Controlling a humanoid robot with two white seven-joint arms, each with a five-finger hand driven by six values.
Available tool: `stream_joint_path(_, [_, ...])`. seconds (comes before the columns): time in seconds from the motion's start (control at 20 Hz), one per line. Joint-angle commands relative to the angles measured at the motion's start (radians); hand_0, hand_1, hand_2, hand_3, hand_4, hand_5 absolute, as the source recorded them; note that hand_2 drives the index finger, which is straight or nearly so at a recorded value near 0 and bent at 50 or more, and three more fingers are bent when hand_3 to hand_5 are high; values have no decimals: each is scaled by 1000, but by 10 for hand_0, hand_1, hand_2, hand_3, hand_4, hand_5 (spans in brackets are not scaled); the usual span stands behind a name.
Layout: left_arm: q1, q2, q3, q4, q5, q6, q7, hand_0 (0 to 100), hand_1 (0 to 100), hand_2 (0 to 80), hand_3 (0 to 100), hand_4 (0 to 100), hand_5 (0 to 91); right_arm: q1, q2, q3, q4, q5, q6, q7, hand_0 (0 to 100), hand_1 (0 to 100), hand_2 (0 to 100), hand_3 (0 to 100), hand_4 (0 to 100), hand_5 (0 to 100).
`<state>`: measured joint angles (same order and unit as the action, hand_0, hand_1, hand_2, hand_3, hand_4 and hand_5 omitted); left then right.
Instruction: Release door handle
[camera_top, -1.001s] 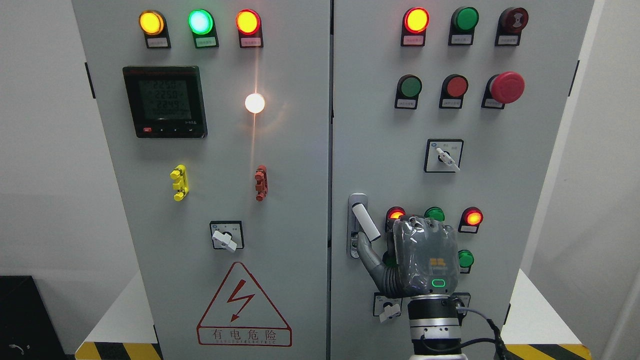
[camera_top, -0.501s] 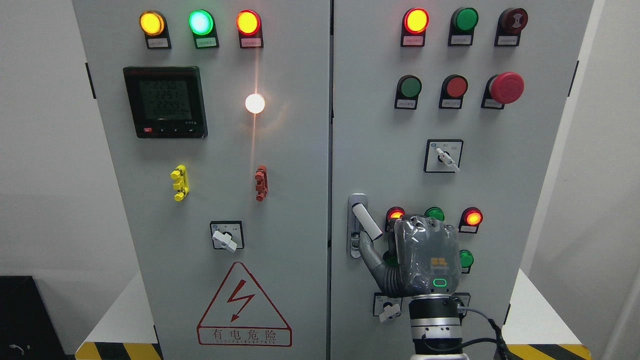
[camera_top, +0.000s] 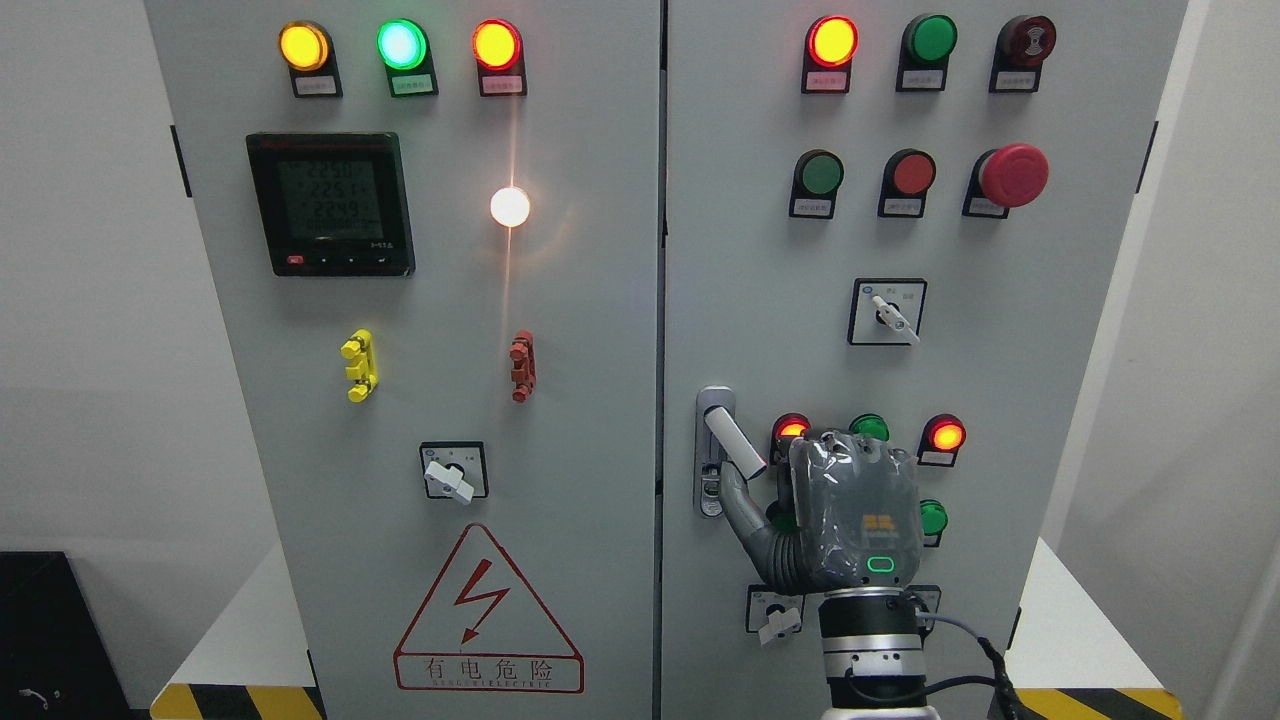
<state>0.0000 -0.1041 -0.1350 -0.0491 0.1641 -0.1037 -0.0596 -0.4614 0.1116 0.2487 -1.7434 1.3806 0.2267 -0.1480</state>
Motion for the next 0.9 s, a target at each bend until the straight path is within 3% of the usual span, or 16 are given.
stream_joint_path(0.0, [9,0,0,0,0,-1,0,120,556,0,0,0,0,0,-3,-8,-5,0,-1,-1,499,377,962,1000,954,1000])
stream_joint_path(0.85, [8,0,0,0,0,-1,0,120,556,0,0,0,0,0,-4,-19,-10,0,0,-1,509,390,964,1000,957,1000])
